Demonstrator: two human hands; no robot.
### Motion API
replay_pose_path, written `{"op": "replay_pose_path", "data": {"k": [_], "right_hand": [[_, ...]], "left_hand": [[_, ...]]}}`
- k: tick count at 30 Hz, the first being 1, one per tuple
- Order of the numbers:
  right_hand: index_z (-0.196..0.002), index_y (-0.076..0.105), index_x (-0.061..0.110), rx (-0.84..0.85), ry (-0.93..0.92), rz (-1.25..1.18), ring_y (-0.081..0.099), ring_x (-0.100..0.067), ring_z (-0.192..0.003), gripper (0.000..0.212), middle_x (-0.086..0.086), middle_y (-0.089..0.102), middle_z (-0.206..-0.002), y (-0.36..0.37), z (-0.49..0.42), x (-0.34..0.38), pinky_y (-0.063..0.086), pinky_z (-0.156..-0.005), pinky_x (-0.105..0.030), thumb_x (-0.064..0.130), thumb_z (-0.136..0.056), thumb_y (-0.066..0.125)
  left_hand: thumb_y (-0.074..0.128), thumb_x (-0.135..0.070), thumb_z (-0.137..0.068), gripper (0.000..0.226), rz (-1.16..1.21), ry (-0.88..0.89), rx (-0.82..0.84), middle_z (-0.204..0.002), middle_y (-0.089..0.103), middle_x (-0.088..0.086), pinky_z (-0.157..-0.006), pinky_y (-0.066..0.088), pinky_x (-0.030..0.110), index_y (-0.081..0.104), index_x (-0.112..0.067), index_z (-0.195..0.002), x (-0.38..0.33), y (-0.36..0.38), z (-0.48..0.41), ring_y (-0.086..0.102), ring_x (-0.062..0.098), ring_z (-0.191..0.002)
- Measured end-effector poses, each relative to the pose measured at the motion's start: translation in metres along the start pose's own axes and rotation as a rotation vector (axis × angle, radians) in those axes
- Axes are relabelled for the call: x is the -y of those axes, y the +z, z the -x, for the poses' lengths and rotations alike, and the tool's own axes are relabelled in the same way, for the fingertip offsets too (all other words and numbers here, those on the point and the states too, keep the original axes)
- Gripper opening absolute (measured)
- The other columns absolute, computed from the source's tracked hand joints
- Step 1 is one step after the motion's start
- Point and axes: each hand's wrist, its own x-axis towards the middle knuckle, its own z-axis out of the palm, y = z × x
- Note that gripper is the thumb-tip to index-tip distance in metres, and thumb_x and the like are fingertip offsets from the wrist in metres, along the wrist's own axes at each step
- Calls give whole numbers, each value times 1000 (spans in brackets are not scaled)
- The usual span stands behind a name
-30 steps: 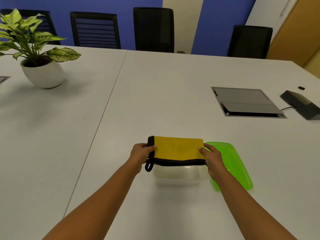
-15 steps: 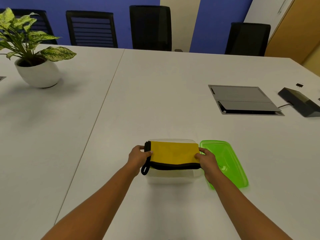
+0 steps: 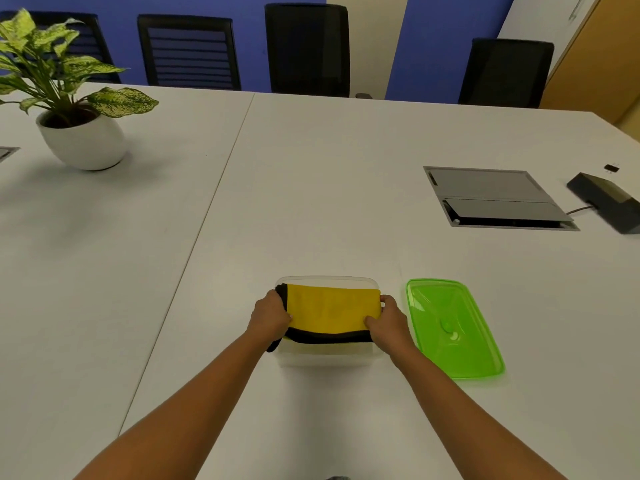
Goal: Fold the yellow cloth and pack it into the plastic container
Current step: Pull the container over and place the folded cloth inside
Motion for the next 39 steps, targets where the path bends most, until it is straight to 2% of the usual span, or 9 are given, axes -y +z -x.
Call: {"op": "replay_pose_path", "data": {"k": [3,10,14,17,21,25,27,31,39], "right_hand": [[-136,29,3,21,-3,139,53,-36,-110,50,-22,52,-124,6,3,3,45,-88,-39,6,-90,47],[-135,33,1,47,-46,382,52,-30,-115,46,-17,52,-127,19,2,3,44,-90,-33,9,-92,47],[-114,49,5,76,-133,527,56,-26,-106,23,-15,55,-121,18,2,-1,42,-78,-28,5,-91,45],[-107,54,5,57,-231,666,52,-24,-115,23,-15,43,-140,16,6,3,44,-85,-30,-3,-90,41],[-110,53,4,61,-353,746,38,-23,-133,29,-14,19,-155,21,5,13,45,-91,-34,-8,-87,41],[-131,39,1,128,-363,785,9,-24,-146,40,-16,7,-157,35,-5,14,31,-111,-37,-1,-91,43],[-141,24,0,155,-350,833,0,-25,-146,52,-15,0,-158,41,-10,10,18,-119,-41,5,-93,43],[-147,-1,6,255,-301,892,-10,-25,-146,67,-11,-12,-158,51,-19,-2,0,-119,-44,26,-97,40],[-146,-11,15,429,-271,878,-19,-23,-144,73,-7,-21,-156,51,-34,-12,-8,-118,-46,52,-95,24]], "left_hand": [[52,-5,-90,46,-138,20,25,-127,51,22,-91,45,32,32,2,-131,-2,10,0,52,32,-116],[52,-3,-90,69,-401,31,72,-138,42,22,-100,41,33,9,5,-143,-1,26,-3,48,31,-124],[43,-1,-93,46,-514,109,90,-146,27,24,-104,38,32,28,10,-135,-2,27,0,42,31,-128],[45,-2,-92,53,-586,191,56,-154,7,24,-109,34,34,22,8,-139,2,32,2,22,33,-140],[39,-13,-98,57,-625,332,74,-155,-8,24,-118,14,38,12,5,-144,2,42,-1,-3,35,-145],[23,-24,-101,51,-681,393,169,-155,-10,23,-120,6,42,13,-2,-146,7,53,-12,-12,35,-144],[23,-32,-101,57,-652,357,192,-155,-15,20,-120,3,43,2,-5,-148,12,57,-16,-15,34,-143],[19,-51,-96,68,-589,310,216,-154,-26,12,-118,-2,42,-10,-15,-147,15,62,-24,-20,28,-143],[16,-57,-94,71,-642,257,332,-153,-29,11,-116,-11,43,-18,-20,-145,19,65,-38,-26,26,-141]]}}
